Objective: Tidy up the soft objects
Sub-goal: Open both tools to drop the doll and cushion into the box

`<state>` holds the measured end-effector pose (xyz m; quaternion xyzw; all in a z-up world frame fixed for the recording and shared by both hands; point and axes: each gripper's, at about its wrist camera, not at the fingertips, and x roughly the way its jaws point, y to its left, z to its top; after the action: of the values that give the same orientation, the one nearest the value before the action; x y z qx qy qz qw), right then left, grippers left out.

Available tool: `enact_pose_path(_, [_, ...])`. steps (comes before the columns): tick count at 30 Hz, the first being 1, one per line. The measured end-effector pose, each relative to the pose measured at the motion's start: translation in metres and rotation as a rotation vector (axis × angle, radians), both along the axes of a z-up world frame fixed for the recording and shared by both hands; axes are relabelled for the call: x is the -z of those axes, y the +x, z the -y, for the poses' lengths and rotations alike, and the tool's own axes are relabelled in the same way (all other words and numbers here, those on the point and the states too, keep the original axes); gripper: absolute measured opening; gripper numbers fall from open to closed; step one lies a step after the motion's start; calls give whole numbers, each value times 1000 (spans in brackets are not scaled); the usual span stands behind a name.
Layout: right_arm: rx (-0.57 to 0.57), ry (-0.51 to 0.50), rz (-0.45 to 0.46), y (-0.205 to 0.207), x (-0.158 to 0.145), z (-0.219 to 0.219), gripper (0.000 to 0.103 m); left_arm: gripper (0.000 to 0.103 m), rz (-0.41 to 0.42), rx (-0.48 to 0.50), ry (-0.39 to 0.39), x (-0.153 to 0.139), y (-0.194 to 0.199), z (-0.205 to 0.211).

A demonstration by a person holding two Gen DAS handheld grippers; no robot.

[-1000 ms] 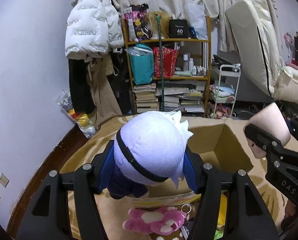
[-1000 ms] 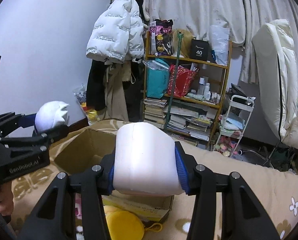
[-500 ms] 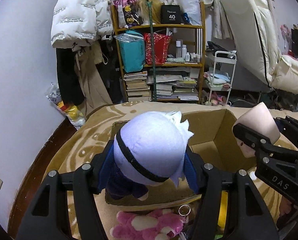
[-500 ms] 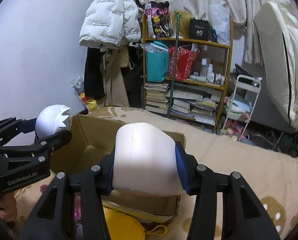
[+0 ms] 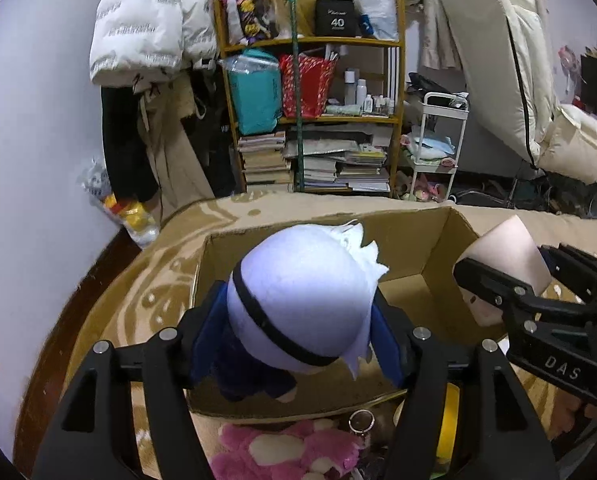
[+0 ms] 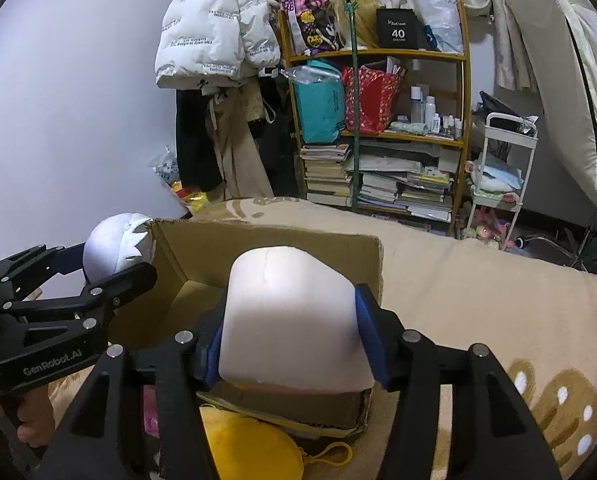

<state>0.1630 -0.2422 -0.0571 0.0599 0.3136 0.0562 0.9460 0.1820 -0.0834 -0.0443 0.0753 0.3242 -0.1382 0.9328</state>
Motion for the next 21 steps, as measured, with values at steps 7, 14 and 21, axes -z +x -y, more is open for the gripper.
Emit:
enact_pose_path(7, [-27,10,-41,1,9,-5,67,82,-1,-24,-19,-1,2,-9])
enact_pose_path(14, [-20,23,-17,-6,3,-2,92,91,-54,-52,-39,2,0,-23])
enact_pose_path(21, [-1,40,8,-24,-11,2,103,96,-53,-63,-17,-3,-20,-36])
